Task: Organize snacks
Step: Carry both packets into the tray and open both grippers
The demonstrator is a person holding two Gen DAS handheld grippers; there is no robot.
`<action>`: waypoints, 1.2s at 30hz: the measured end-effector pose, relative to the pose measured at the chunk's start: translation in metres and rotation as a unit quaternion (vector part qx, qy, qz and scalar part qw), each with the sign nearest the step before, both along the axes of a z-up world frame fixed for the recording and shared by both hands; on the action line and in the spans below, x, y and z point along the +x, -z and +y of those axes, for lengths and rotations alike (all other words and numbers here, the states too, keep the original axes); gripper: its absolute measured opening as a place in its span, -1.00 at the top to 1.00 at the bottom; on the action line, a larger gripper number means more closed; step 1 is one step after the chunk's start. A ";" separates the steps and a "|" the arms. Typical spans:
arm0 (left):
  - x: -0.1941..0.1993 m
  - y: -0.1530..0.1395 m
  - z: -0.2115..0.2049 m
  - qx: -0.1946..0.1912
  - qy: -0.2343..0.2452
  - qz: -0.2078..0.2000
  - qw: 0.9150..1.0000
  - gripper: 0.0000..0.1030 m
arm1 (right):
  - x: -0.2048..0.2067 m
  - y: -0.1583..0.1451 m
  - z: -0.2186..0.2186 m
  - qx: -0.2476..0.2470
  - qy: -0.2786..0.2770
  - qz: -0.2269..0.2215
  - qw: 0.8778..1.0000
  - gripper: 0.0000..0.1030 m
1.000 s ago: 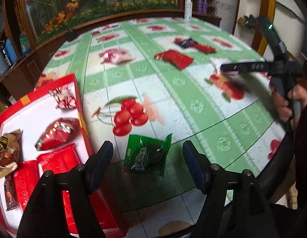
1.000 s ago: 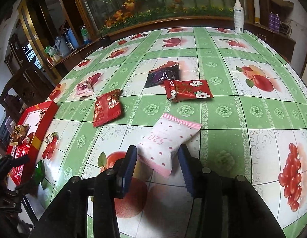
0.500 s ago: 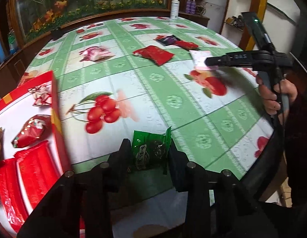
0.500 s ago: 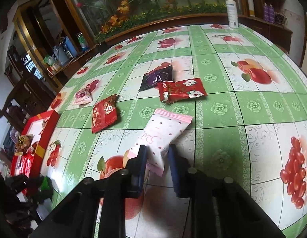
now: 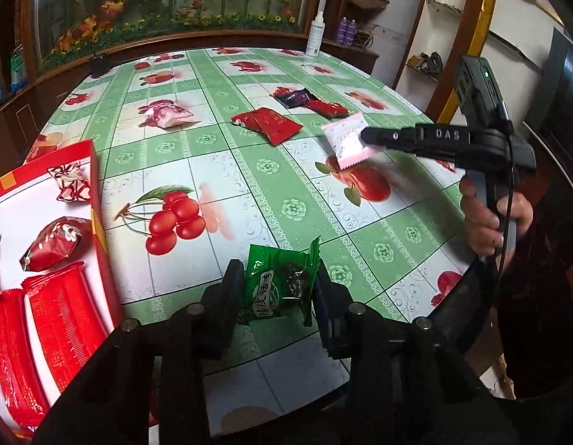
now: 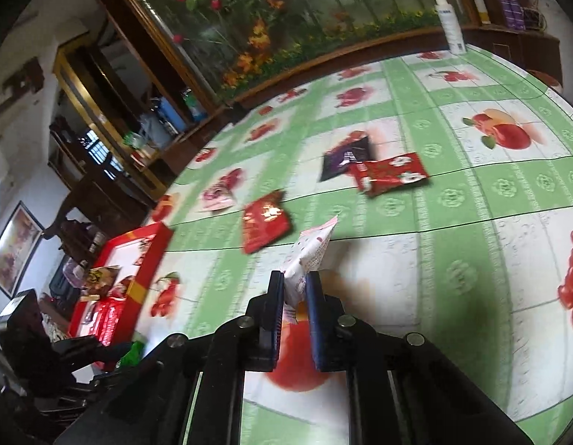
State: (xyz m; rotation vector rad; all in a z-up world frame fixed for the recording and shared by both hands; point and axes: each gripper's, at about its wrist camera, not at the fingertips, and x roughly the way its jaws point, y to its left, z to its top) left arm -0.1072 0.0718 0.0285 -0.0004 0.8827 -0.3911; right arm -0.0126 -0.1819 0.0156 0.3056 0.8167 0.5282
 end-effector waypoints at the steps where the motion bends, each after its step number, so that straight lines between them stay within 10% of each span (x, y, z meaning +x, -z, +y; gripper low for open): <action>1: -0.001 0.000 0.001 -0.003 0.000 0.000 1.000 0.34 | -0.001 0.001 0.002 0.002 0.000 0.002 1.000 0.76; 10: -0.013 -0.020 0.027 -0.015 -0.029 -0.030 0.999 0.34 | -0.008 -0.006 0.026 0.063 -0.034 0.000 0.997 0.77; 22: -0.021 -0.040 0.126 -0.011 -0.154 -0.073 0.985 0.34 | 0.006 -0.022 0.173 0.132 -0.183 0.039 0.973 0.78; 36: -0.022 -0.026 0.197 0.017 -0.272 -0.064 0.960 0.23 | -0.003 -0.016 0.307 0.089 -0.293 0.070 0.949 0.62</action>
